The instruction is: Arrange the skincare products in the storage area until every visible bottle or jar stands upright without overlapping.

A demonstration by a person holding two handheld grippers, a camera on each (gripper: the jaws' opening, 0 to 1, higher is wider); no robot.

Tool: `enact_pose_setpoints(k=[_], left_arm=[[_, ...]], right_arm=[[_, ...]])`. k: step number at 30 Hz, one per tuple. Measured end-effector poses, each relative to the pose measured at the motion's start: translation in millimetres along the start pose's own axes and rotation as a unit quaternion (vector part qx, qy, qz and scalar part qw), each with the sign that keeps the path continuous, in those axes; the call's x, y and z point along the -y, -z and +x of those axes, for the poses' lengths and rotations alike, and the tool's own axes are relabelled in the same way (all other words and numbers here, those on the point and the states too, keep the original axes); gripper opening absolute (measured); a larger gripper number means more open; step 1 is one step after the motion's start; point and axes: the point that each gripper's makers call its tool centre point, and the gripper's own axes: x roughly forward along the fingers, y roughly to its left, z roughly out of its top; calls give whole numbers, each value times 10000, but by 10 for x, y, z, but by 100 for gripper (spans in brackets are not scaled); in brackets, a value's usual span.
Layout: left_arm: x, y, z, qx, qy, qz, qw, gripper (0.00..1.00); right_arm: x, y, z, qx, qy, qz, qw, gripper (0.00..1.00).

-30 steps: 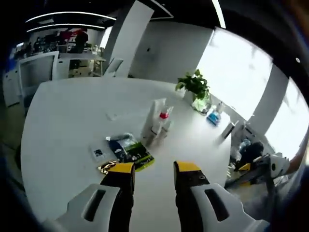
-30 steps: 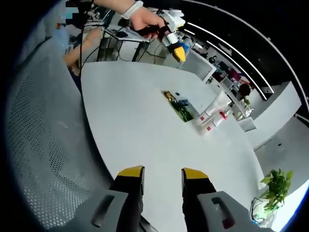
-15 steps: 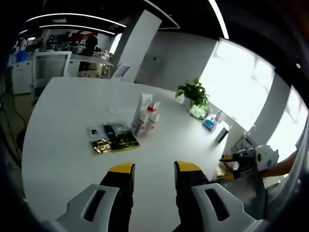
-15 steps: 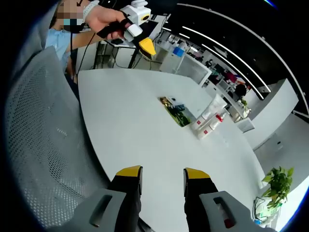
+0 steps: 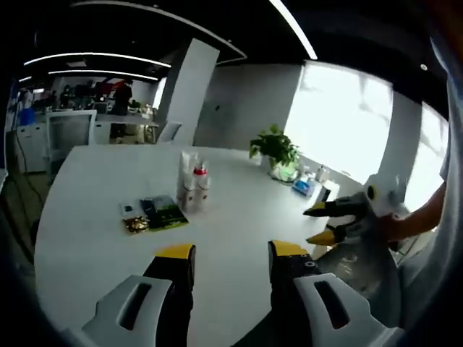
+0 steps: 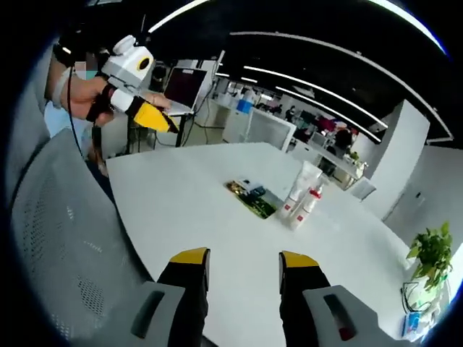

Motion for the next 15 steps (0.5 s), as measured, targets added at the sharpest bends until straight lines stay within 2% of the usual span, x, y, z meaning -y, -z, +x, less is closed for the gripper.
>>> enact_pose_setpoints(k=[1, 2, 4, 6, 8, 11, 13, 15], left_arm=[[1, 51, -26, -75, -66, 80, 9999, 35], [18, 52, -48, -25, -72, 97, 9999, 34], [-44, 31, -152, 111, -319, 67, 9994, 31], [-78, -6, -234, 287, -402, -84, 9987, 29], [-150, -50, -341, 547, -560, -410, 9961, 28], [-160, -118, -459, 963, -591, -996, 9886, 29], [-159, -179, -496, 1247, -756, -976, 9845, 29], [-59, -195, -470, 1309, -782, -964, 9836, 30]], right_arm=[[6, -1, 2, 18, 27, -6, 10000, 33], [6, 1, 4, 19, 31, -5, 10000, 32], [-5, 6, 8, 27, 19, 5, 10000, 32], [-2, 26, 10, -11, 28, -9, 10000, 32], [0, 18, 10, 18, 8, 95, 10000, 32], [-38, 5, 14, 54, -97, 145, 9998, 34], [-81, -15, 15, 95, -209, 182, 9996, 34], [-97, -61, -1, 213, -286, 253, 9990, 36]])
